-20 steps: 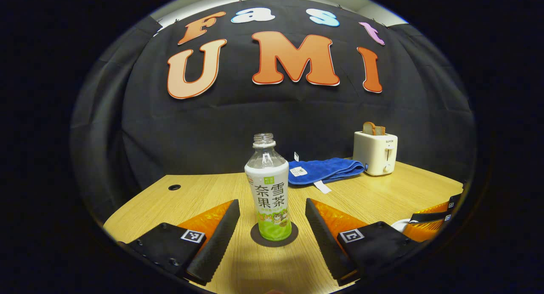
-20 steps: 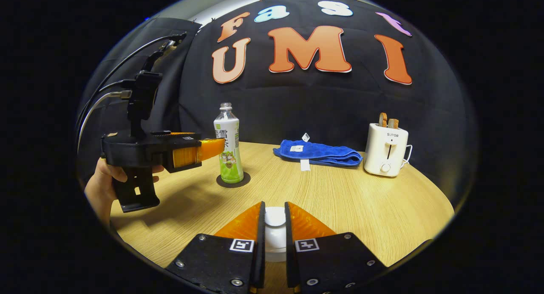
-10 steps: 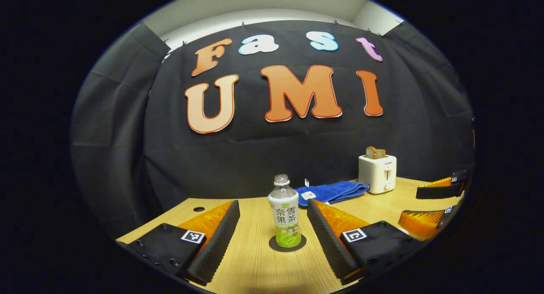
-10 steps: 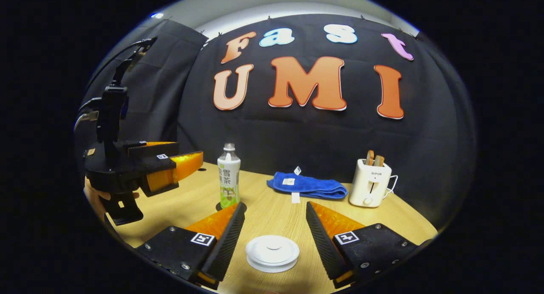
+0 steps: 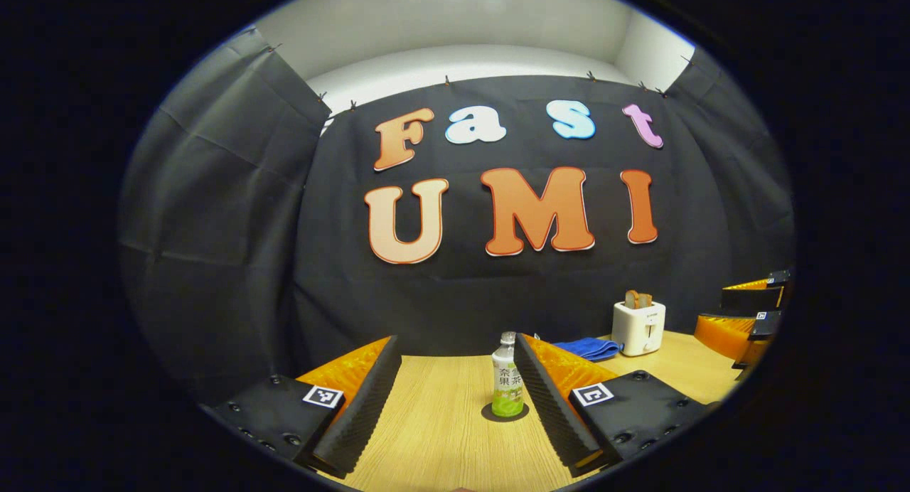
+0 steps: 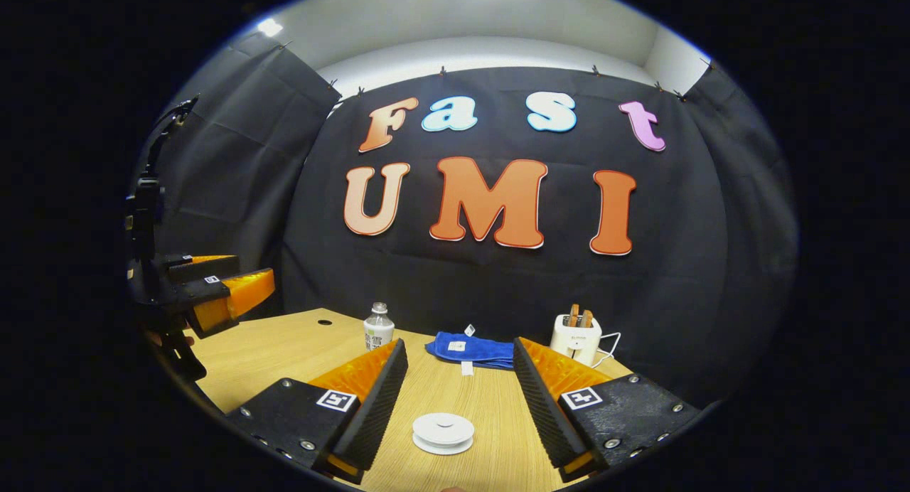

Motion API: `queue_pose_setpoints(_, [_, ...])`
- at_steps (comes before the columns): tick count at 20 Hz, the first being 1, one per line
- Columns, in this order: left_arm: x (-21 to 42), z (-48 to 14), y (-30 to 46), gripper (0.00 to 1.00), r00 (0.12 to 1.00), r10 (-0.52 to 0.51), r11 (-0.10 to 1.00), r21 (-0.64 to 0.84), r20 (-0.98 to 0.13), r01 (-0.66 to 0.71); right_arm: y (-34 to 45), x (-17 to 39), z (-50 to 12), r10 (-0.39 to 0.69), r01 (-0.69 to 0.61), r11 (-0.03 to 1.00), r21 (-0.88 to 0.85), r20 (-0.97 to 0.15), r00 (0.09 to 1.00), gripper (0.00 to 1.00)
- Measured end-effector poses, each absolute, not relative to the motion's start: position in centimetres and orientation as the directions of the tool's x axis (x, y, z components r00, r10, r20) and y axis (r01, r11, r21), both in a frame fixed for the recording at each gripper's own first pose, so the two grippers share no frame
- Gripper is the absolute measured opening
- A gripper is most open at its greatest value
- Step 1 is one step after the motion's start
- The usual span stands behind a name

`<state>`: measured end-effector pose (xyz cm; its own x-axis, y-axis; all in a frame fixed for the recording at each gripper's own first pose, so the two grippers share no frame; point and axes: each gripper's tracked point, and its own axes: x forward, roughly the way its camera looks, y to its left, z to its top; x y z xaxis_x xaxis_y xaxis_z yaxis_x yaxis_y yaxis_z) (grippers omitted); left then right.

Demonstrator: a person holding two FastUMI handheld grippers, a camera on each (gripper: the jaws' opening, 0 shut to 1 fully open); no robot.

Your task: Open the teacup lid with one hand, grasp the water bottle and pour water into the teacup with the other hand; after pouring, place the water bottle on the coaster and then close the teacup lid.

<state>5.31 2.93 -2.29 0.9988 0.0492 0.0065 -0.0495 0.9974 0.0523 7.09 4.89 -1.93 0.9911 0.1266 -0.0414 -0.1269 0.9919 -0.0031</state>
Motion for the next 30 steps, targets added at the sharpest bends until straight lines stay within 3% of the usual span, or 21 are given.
queue_pose_setpoints(5, [1.2,1.8,1.6,1.00,0.998,0.022,0.998,0.057,0.060,-0.026,4.8,2.4,2.8,0.128,-0.129,0.992,0.015,0.027,0.991,0.90])
queue_pose_setpoints(10, [-0.6,3.6,1.8,0.99,0.996,0.024,0.987,0.157,0.087,-0.037,5.3,1.2,4.2,0.140,-0.143,0.989,0.044,0.058,0.988,0.90])
queue_pose_setpoints(18, [0.0,1.0,4.7,1.00,0.994,0.092,0.995,0.041,-0.054,-0.090,3.3,1.6,2.5,0.090,-0.091,0.995,0.043,0.018,0.996,0.91])
queue_pose_setpoints(30, [-0.6,3.2,5.7,1.00,0.990,0.135,0.989,0.074,-0.048,-0.132,2.5,1.4,3.0,0.079,-0.080,0.996,0.038,0.013,0.997,0.91])
